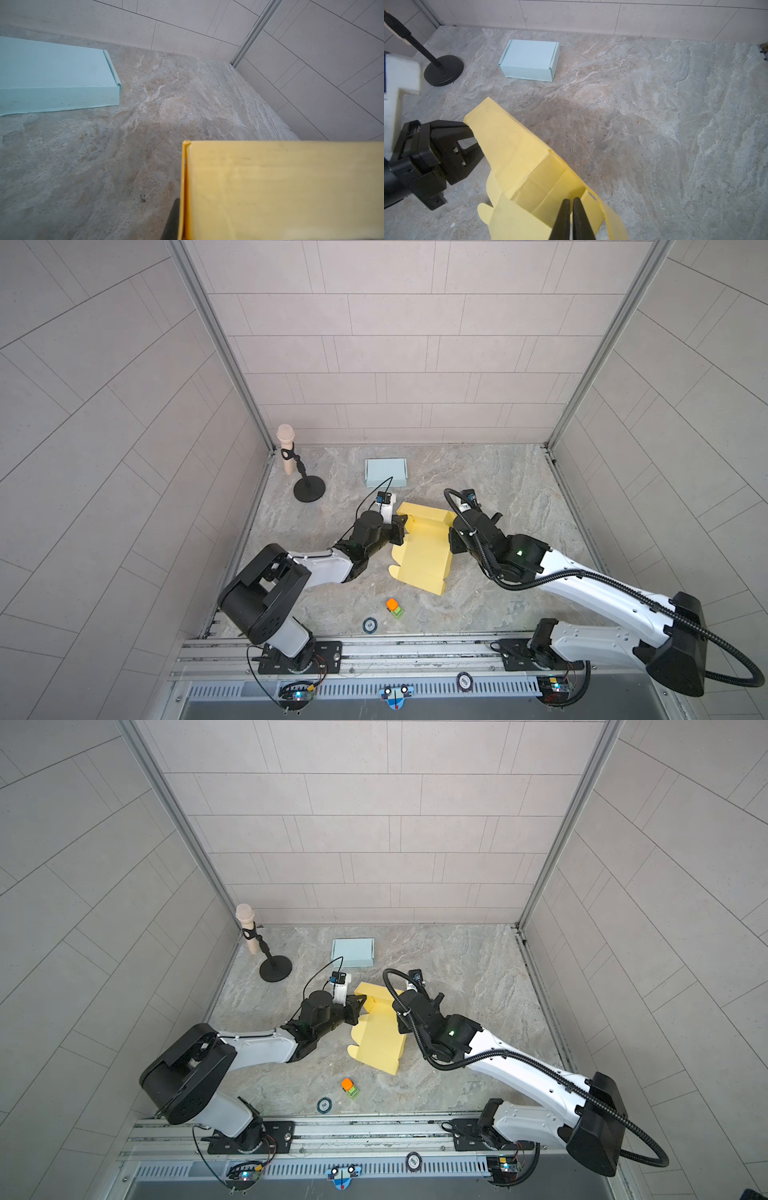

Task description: Fold the paper box

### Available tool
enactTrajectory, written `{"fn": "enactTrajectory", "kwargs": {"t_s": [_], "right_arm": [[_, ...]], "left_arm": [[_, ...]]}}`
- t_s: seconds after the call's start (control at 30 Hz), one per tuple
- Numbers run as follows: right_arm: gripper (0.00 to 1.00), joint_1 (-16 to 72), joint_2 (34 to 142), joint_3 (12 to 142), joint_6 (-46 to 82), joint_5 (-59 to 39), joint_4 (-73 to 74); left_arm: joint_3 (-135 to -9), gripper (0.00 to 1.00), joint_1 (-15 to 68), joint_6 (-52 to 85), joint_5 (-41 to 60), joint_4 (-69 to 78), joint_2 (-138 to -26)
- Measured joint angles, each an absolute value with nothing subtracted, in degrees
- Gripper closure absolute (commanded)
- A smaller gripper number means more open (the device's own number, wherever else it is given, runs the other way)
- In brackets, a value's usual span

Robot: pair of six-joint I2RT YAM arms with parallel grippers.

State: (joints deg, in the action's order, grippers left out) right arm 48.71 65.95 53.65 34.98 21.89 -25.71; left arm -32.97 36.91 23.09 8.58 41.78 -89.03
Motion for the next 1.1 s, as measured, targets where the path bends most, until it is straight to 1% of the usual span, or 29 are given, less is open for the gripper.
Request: {"fn": "enactTrajectory", "kwargs": {"t_s": [0.13, 0.23, 0.3, 0.4, 0.57, 0.63, 0.83, 0.97, 1.1], "right_arm": [[0.89, 48.2, 66.6, 53.1, 34.5, 20.0, -23.1], [0.86, 48.2, 67.8, 53.1, 33.4, 17.3, -20.8], [0.81, 48.2, 67.8, 53.1, 32.6, 15.9, -20.0], [0.71, 48.2, 66.1, 52.2, 31.3, 14.9, -18.9], [0.54, 48.2, 56.8, 46.5, 29.6, 14.6, -17.3], [0.50, 48.2, 52.1, 43.5, 29.2, 14.6, -16.7], [0.45, 48.2, 42.7, 37.5, 27.6, 14.3, -14.7], [0.41, 48.1, 36.7, 30.5, 27.5, 14.2, -10.4], [0.38, 46.4, 34.4, 24.7, 28.4, 13.0, -6.3]], "left_arm": [[-33.0, 0.92, 36.9, 22.9, 9.4, 41.8, -89.0], [-33.0, 0.92, 36.9, 22.5, 10.3, 41.7, -89.0], [-33.0, 0.92, 36.9, 22.4, 10.7, 41.7, -89.0], [-33.0, 0.93, 36.9, 22.5, 11.3, 41.7, -89.0], [-32.9, 0.94, 35.9, 22.9, 13.1, 42.6, -89.0], [-32.6, 0.94, 35.0, 23.3, 14.1, 43.5, -89.0], [-30.7, 0.94, 30.6, 27.4, 17.6, 49.5, -89.6], [-27.8, 0.94, 29.0, 30.2, 19.3, 54.2, -89.8], [-26.6, 0.94, 27.7, 31.3, 20.6, 56.7, -89.8]]}}
